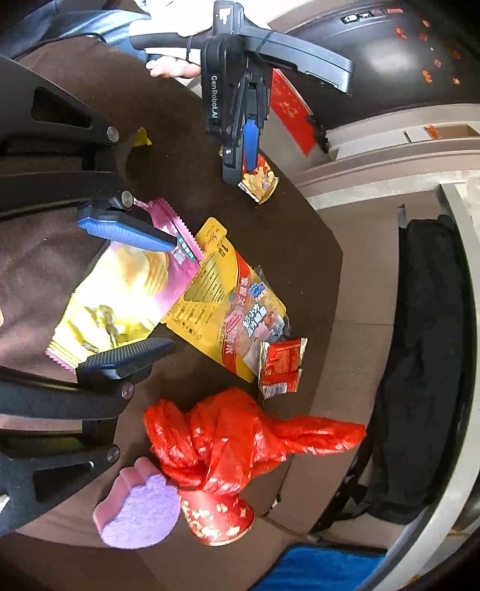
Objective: Collect trash
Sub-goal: 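Grasp the red-gold snack bag with the left tool while the right tool grasps the pink-yellow chip bag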
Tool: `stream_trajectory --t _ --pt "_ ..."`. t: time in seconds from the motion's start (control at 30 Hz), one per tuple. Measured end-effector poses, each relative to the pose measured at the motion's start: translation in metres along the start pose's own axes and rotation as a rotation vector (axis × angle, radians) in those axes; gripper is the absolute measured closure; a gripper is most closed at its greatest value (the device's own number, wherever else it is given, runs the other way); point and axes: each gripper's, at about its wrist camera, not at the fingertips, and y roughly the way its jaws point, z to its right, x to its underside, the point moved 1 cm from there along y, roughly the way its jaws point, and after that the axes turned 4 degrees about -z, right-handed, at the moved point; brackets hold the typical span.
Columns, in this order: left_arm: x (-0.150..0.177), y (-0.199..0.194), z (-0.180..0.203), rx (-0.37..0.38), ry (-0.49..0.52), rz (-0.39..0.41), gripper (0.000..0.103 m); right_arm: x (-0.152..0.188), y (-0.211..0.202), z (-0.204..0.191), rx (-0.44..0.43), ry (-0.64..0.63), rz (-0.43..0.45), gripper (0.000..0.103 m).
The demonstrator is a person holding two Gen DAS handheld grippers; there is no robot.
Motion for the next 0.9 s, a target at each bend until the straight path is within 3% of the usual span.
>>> stream_trajectory --t 0.17,0.27,0.37,0.43,0.53,0.57,0.63,0.73,0.9 --pt "0.001 0.003 0.009 -0.002 0.093 -0.017 0.050 0.008 0.021 0.006 -0.093 -0.026 -0.082 0.057" --pt "0.001 0.003 0.011 -0.001 0.093 -0.010 0.047 0.020 0.032 0.000 -0.146 -0.078 -0.131 0.053" --pt "0.002 0.002 0.010 0.004 0.063 0.009 0.047 0.023 0.033 -0.009 -0.149 -0.110 -0.107 0.040" --pt "0.002 0.002 0.010 0.001 0.048 0.016 0.047 0.023 0.036 -0.018 -0.146 -0.139 -0.107 0.025" --pt "0.001 0.001 0.009 0.004 0.020 0.016 0.047 0.020 0.044 -0.030 -0.075 -0.192 -0.104 0.025" --pt "0.002 0.000 0.007 0.010 0.006 0.018 0.048 0.018 0.045 -0.029 -0.076 -0.172 -0.103 0.029" --pt "0.003 -0.002 0.003 0.011 -0.020 0.025 0.053 0.013 0.043 -0.020 -0.026 -0.112 -0.076 0.063" --pt "0.004 -0.003 -0.001 -0.019 -0.031 0.028 0.070 0.011 0.038 -0.003 -0.021 -0.022 -0.063 0.092" --pt "0.008 -0.008 0.000 -0.028 -0.027 0.035 0.081 0.014 0.020 0.005 0.044 0.042 -0.006 0.098"
